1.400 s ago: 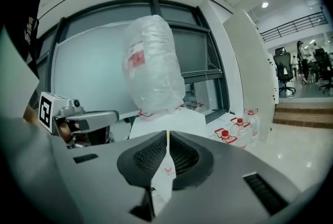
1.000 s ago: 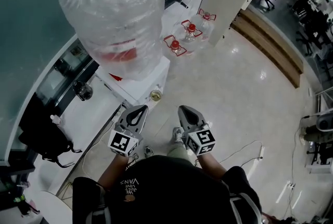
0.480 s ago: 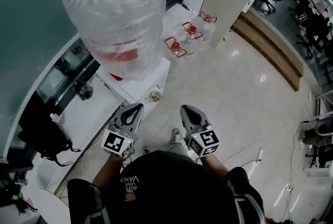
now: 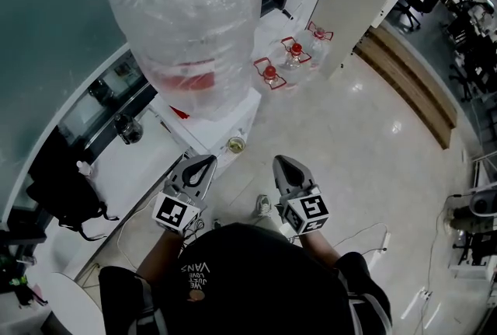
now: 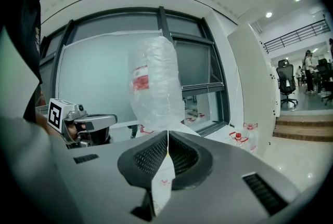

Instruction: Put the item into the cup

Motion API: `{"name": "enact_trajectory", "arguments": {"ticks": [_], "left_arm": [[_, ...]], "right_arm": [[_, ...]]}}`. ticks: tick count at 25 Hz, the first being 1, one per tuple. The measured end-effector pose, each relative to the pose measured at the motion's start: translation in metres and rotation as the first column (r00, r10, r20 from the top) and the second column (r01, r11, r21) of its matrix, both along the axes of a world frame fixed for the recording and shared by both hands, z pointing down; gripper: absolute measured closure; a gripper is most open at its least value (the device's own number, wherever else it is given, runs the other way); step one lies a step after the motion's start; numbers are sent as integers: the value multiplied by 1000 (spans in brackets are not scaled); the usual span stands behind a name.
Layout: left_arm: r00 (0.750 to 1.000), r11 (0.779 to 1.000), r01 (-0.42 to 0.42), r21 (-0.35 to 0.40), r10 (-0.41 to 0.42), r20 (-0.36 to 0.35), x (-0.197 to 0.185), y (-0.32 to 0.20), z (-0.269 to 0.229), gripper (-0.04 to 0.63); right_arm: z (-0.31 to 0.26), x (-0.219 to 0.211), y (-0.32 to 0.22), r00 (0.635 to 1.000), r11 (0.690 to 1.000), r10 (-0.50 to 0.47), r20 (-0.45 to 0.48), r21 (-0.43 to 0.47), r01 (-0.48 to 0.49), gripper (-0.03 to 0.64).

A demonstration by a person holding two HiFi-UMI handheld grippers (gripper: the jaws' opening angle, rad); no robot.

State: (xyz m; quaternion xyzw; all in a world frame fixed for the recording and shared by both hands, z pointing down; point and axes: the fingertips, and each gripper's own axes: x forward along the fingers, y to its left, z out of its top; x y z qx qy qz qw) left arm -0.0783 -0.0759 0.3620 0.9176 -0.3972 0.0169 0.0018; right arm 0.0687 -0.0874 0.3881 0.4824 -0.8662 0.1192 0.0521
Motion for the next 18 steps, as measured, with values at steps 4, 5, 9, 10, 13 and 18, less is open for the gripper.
{"name": "enact_trajectory", "arguments": {"ticks": [4, 5, 9, 10, 13, 18], "left_arm": [[1000, 1000, 5, 2, -5, 4, 1, -3, 0, 575], [1000, 1000, 3, 7, -3, -3, 3, -3, -1, 575], [1000, 1000, -5, -4, 5, 3, 8, -2, 2, 575], [1000, 1000, -6, -10, 6, 5, 9, -2, 4, 575], [1000, 1000, -7, -25, 7, 4, 13, 1, 8, 575], [1000, 1000, -8, -27, 8, -7, 21, 0, 10, 575]], "right_arm": [[0, -5, -4, 1000, 1000, -16, -4, 5, 16, 571], [0, -6, -5, 1000, 1000, -17, -3, 5, 17, 571], [1, -7, -8, 1000, 1000, -25, -3, 2, 25, 571], [1, -7, -9, 1000, 1000, -27, -2, 0, 27, 571], [0, -7, -10, 999, 999, -33, 1, 0, 33, 571], [2, -3, -10, 999, 999, -36, 2, 0, 36, 571]]}}
